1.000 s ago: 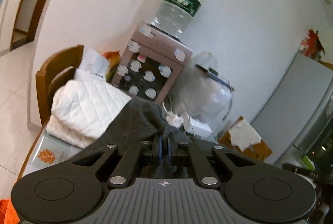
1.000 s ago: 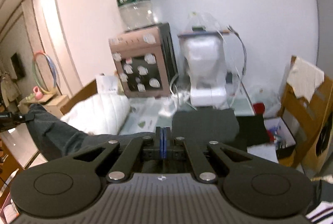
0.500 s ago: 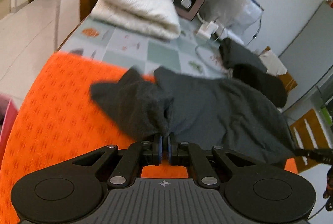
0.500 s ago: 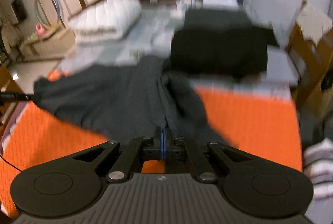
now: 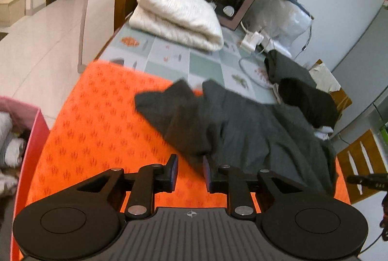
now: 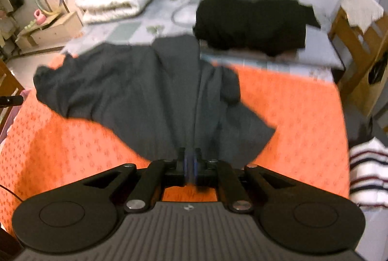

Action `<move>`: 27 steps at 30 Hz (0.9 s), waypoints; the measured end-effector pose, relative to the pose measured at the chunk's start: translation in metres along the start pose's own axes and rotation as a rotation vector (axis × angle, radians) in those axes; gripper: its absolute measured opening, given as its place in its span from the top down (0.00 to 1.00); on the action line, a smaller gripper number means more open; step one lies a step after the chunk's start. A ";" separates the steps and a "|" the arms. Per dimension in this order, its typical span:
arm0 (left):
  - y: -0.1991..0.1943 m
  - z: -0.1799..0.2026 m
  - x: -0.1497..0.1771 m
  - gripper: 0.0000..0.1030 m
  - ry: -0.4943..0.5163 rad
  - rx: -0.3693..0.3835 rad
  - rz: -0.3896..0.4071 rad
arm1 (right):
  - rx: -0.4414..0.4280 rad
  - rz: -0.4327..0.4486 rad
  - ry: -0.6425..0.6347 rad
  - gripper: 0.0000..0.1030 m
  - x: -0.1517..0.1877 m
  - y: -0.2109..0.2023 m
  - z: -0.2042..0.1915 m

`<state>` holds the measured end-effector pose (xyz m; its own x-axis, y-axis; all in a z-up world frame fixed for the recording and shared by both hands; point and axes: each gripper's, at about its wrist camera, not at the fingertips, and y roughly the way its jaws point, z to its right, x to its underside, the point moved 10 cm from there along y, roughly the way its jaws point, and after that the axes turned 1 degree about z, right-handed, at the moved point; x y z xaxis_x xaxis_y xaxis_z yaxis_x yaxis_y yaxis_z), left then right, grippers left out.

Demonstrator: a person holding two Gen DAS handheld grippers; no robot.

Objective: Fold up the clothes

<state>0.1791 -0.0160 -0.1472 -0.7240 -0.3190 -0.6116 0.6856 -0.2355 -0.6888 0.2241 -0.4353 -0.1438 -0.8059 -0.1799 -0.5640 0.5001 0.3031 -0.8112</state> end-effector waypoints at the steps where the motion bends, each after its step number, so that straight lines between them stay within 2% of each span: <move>1: 0.001 0.002 -0.007 0.73 -0.001 0.004 0.007 | -0.004 0.011 -0.005 0.90 -0.010 -0.003 0.001; 3: 0.006 0.008 -0.020 0.69 -0.004 0.011 0.017 | -0.018 0.035 -0.006 0.84 -0.033 -0.003 0.003; 7: 0.026 0.020 -0.050 0.58 0.010 0.013 0.034 | -0.039 0.067 -0.007 0.84 -0.070 0.008 0.006; 13: 0.076 0.033 -0.091 0.53 0.004 0.027 0.020 | -0.064 0.078 0.012 0.77 -0.113 0.048 0.008; 17: 0.115 0.036 -0.106 0.52 -0.009 0.040 -0.022 | -0.075 0.058 0.024 0.75 -0.128 0.081 0.011; 22: 0.160 0.034 -0.109 0.52 -0.009 0.035 -0.099 | -0.097 0.019 0.053 0.69 -0.136 0.119 0.016; 27: 0.198 0.030 -0.104 0.46 -0.037 0.022 -0.181 | -0.138 -0.028 0.090 0.67 -0.136 0.152 0.021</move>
<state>0.3923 -0.0566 -0.2084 -0.8328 -0.3030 -0.4632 0.5460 -0.3121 -0.7775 0.4165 -0.3842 -0.1932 -0.8475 -0.1071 -0.5200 0.4334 0.4262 -0.7941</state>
